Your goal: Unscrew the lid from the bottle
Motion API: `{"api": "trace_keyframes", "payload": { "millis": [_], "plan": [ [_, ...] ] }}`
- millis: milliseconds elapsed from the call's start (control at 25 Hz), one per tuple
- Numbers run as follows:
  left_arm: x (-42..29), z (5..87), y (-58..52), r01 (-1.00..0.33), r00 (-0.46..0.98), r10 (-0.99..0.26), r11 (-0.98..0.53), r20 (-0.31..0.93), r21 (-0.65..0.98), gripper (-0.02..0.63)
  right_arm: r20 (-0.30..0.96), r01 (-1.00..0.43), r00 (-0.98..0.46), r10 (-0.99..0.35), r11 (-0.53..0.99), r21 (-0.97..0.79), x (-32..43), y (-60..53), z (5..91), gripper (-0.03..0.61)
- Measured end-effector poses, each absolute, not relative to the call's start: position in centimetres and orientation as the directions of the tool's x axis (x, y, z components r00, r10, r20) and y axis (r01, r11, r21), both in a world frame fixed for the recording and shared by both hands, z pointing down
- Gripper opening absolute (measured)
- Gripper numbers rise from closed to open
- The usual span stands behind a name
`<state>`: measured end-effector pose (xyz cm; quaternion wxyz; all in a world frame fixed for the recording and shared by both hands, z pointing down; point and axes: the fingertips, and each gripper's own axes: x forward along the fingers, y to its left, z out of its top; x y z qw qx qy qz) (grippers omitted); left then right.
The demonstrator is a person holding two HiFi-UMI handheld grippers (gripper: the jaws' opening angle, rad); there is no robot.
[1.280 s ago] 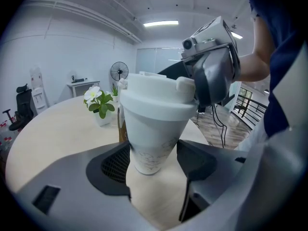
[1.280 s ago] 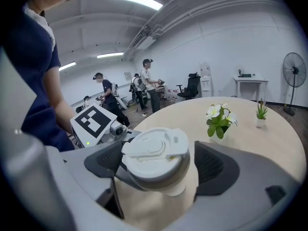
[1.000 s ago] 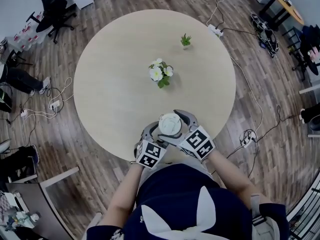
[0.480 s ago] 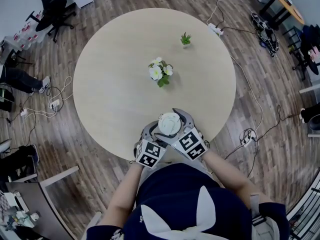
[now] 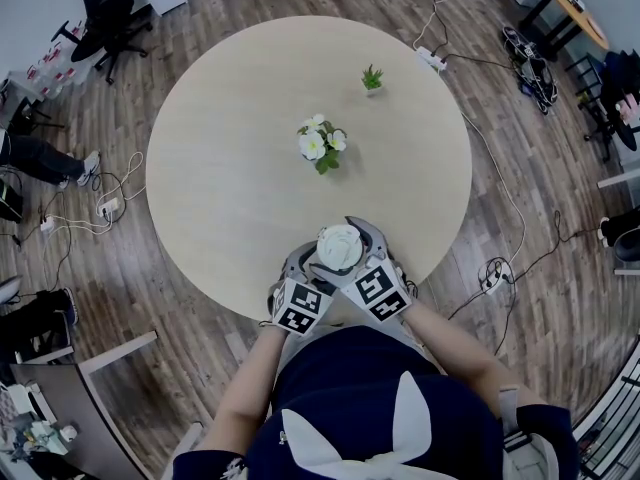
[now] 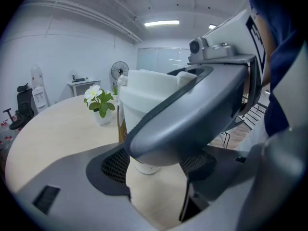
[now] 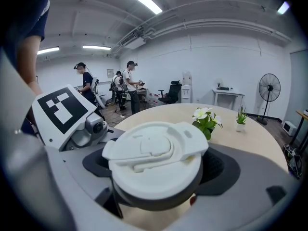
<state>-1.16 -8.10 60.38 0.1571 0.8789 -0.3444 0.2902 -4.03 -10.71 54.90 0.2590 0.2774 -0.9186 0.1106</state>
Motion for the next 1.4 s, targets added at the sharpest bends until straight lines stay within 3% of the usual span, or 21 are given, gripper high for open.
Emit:
{"api": "trace_keyframes", "payload": {
  "millis": [640,1400],
  "plan": [
    [-1.1,60.6,-8.1,-0.697,0.591,-0.512,-0.714,0.623,0.075,0.313,0.509,-0.577,-0.734,-0.450,0.809,-0.116,-3.3,-11.1,52.8,0.486],
    [-1.2,60.9,-8.2,-0.699,0.584,-0.514,-0.711,0.629,0.068,0.313,0.379,-0.609,-0.774,-0.506,0.760,-0.228,-2.3,-12.8,47.2,0.486]
  ]
}}
